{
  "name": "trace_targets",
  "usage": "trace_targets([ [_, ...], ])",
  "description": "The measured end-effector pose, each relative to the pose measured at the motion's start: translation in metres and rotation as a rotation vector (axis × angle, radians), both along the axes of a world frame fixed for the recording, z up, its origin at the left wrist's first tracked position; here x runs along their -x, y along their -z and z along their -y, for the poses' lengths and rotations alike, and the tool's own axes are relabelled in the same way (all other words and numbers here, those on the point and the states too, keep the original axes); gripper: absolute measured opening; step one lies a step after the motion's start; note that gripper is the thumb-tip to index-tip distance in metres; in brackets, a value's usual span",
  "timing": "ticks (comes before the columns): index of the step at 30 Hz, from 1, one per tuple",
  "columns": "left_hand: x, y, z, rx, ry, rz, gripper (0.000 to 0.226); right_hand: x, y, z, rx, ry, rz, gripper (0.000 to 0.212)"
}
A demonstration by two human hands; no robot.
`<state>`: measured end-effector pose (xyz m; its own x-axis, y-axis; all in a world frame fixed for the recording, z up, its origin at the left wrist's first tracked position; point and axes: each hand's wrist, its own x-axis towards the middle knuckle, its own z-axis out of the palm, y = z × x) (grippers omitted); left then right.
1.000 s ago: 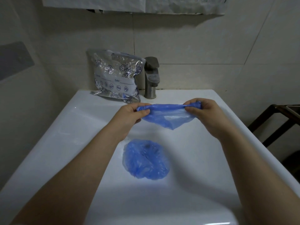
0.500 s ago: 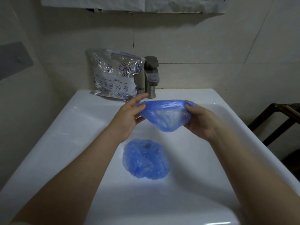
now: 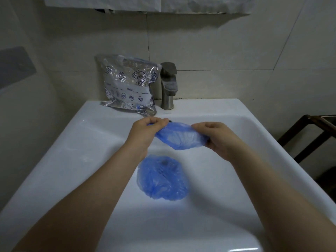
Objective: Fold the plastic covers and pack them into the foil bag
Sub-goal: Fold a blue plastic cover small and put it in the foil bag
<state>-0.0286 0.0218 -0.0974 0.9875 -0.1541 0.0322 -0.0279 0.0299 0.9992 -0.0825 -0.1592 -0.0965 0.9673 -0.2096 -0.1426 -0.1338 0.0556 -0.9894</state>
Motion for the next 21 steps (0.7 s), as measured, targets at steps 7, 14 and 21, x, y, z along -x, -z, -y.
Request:
trace_targets([
  [7, -0.003, 0.001, -0.004, -0.054, 0.113, 0.019, 0.032, 0.001, -0.004, 0.000, 0.586, 0.058, 0.155, 0.018],
  [14, -0.004, 0.005, -0.005, -0.317, 0.048, 0.232, 0.025, 0.004, -0.016, 0.004, 0.893, 0.068, 0.269, 0.011],
  [21, -0.009, 0.003, -0.021, -0.038, 0.368, -0.010, 0.017, 0.011, -0.018, 0.018, 0.180, -0.114, 0.153, 0.012],
])
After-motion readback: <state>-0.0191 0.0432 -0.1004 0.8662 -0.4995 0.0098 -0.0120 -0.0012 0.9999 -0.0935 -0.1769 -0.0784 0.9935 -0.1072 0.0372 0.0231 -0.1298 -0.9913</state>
